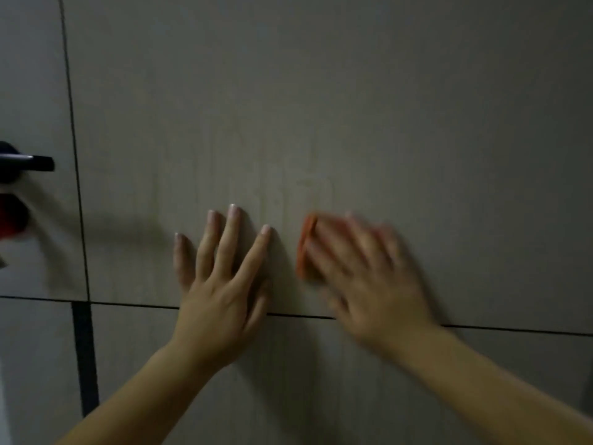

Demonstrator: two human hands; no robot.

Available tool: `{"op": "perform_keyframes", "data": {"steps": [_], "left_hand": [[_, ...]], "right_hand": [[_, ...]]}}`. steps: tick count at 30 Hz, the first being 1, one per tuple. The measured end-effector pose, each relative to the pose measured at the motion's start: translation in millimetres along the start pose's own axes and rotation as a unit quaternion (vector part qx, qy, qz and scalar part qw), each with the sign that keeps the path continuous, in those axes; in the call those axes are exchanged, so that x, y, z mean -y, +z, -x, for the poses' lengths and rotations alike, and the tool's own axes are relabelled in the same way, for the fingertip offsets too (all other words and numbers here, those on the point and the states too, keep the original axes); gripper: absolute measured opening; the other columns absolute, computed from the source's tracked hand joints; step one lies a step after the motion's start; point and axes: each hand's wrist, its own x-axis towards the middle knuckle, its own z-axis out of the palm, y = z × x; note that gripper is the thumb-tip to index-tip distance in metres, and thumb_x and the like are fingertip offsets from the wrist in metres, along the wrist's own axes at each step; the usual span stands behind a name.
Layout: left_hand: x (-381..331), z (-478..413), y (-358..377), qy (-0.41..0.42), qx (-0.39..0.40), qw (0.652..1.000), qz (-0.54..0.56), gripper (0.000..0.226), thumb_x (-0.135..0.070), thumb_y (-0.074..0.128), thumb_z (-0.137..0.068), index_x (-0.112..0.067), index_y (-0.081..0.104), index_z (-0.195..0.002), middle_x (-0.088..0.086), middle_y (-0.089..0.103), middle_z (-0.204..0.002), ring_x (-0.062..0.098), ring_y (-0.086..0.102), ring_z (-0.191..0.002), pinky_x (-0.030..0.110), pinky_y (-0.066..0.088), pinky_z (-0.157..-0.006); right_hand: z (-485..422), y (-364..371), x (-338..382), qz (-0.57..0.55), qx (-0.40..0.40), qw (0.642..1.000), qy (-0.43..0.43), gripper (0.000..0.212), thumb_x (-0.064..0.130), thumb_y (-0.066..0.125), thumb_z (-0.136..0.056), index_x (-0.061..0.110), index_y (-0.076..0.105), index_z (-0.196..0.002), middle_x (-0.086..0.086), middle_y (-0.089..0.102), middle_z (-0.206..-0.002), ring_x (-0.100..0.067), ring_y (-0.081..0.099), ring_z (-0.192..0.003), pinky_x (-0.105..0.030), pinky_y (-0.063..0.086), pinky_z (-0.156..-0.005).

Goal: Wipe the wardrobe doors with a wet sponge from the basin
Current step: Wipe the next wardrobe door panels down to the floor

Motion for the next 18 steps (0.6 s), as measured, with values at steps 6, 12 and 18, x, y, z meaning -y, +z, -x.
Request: {"op": "perform_keyframes", "data": {"steps": [6,12,18], "left_hand": [[13,2,-4,0.006,-0.004,1.000,0.029,0.076,-0.047,0.041,-0.096,-0.014,0.020,-0.162,0.011,0.005,-0.171,0.030,0.001,-0.159,0.072,0.013,-0.117],[46,-3,-18,-0.063,0.021,0.998,0.017,0.087,-0.062,0.037,-0.095,-0.021,0.006,-0.164,0.011,-0.016,-0.170,0.040,-0.019,-0.154,0.075,-0.001,-0.117],[52,-3,-14,-0.064,0.022,0.998,0.003,0.084,-0.064,0.032,-0.096,-0.024,0.003,-0.164,0.011,-0.014,-0.170,0.041,-0.017,-0.154,0.077,0.000,-0.116]], "right_hand": [[-37,-2,12,0.000,0.011,1.000,0.023,0.076,0.052,0.044,-0.098,0.019,0.022,-0.162,-0.009,0.010,-0.171,-0.040,0.010,-0.156,-0.060,0.008,-0.124],[-31,-3,7,0.009,0.014,0.996,-0.091,0.065,0.049,0.043,-0.099,0.026,0.031,-0.160,-0.003,0.022,-0.169,-0.034,0.025,-0.153,-0.054,0.013,-0.123],[-107,-17,-8,0.021,-0.010,0.997,0.080,0.074,0.052,0.037,-0.099,0.019,0.019,-0.163,-0.010,0.011,-0.171,-0.041,0.010,-0.156,-0.062,0.009,-0.124]]}}
